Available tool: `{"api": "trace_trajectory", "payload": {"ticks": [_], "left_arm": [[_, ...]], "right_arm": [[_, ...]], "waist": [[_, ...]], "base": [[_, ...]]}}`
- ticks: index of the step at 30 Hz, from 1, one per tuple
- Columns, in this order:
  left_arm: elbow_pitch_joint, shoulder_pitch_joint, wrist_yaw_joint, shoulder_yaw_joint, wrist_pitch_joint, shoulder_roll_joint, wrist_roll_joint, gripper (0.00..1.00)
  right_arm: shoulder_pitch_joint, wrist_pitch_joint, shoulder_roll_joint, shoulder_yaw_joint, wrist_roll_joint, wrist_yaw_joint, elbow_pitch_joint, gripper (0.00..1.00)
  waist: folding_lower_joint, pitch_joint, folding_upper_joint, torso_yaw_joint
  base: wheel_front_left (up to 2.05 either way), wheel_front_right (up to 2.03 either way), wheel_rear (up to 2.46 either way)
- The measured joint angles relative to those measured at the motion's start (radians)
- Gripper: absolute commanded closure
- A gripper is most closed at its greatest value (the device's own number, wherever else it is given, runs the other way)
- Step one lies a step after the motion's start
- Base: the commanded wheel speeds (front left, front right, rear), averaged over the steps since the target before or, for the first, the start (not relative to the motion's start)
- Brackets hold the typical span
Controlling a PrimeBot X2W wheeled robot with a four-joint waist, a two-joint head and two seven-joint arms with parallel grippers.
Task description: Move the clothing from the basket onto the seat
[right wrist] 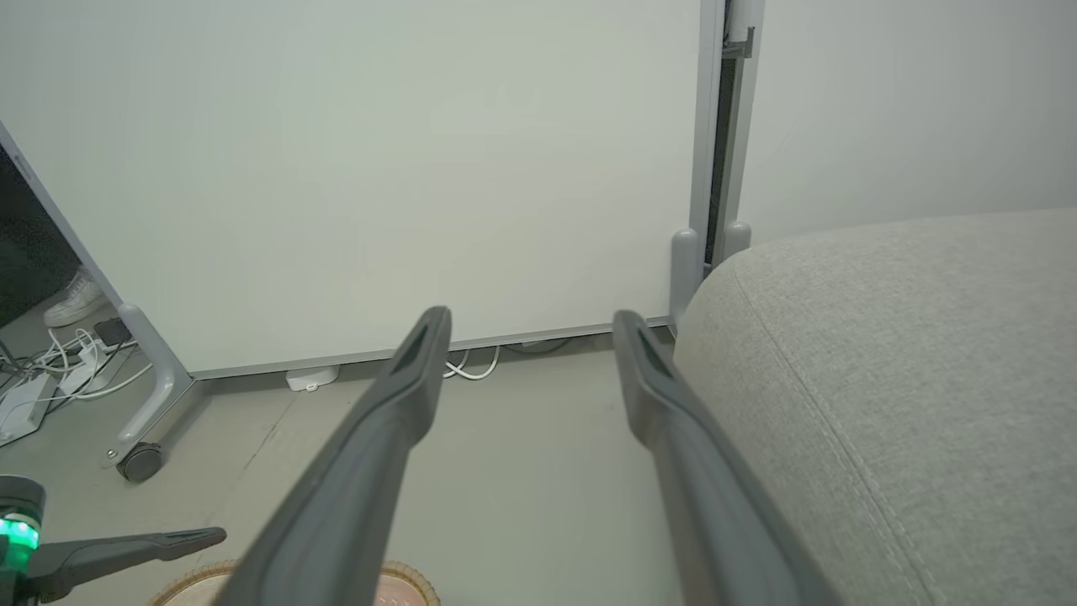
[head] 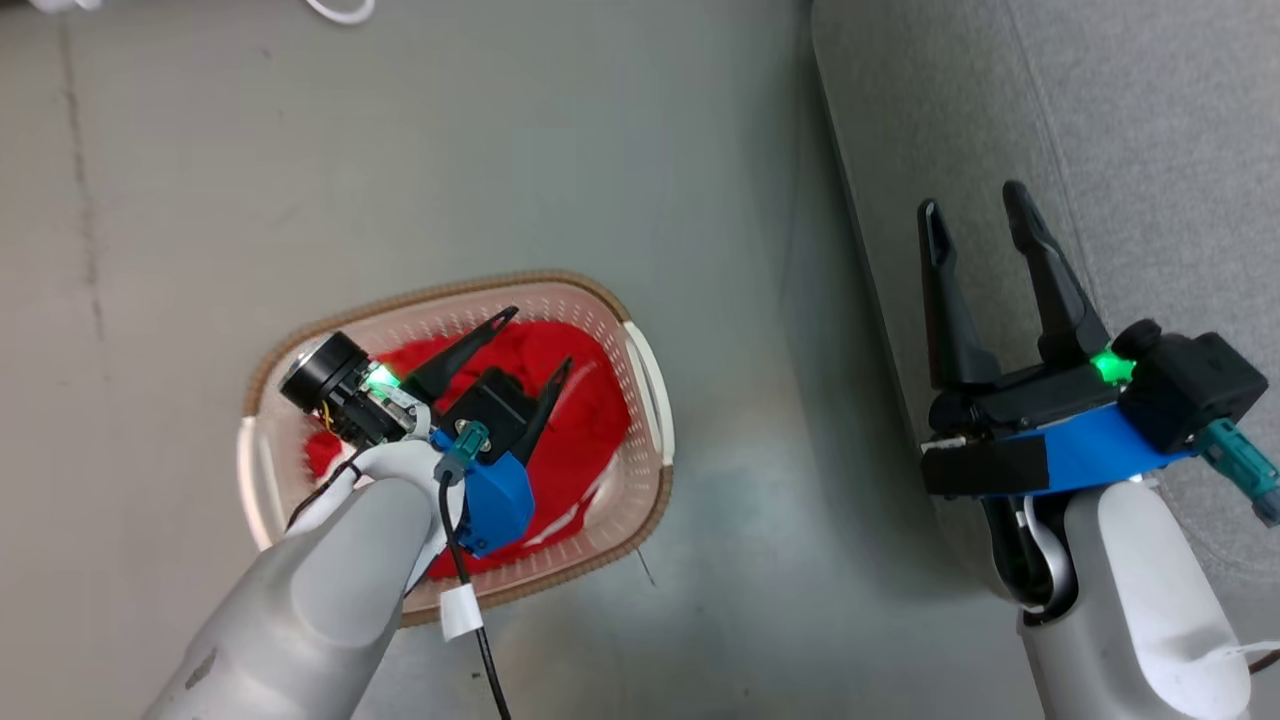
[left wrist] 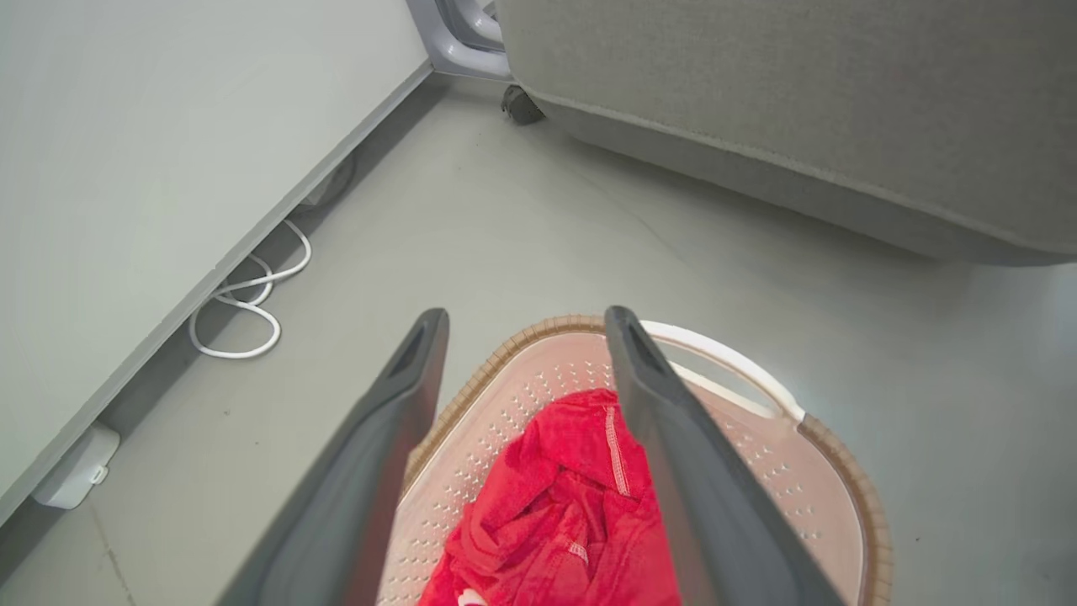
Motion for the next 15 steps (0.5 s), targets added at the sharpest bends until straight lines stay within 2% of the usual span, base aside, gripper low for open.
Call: {"api": "trace_trajectory", "payload": {"ticks": [15], "left_arm": [[0.332,-0.203,0.0,-0.345,0.007,0.011,-0.096,0.0]], "right_arm": [[-0.084,0.0,0.0,0.005,0.011,0.0,-0.061,0.0]], "waist": [[0.0,0.235,0.0,-0.07]], "base": [[0.0,0.0,0.0]]}}
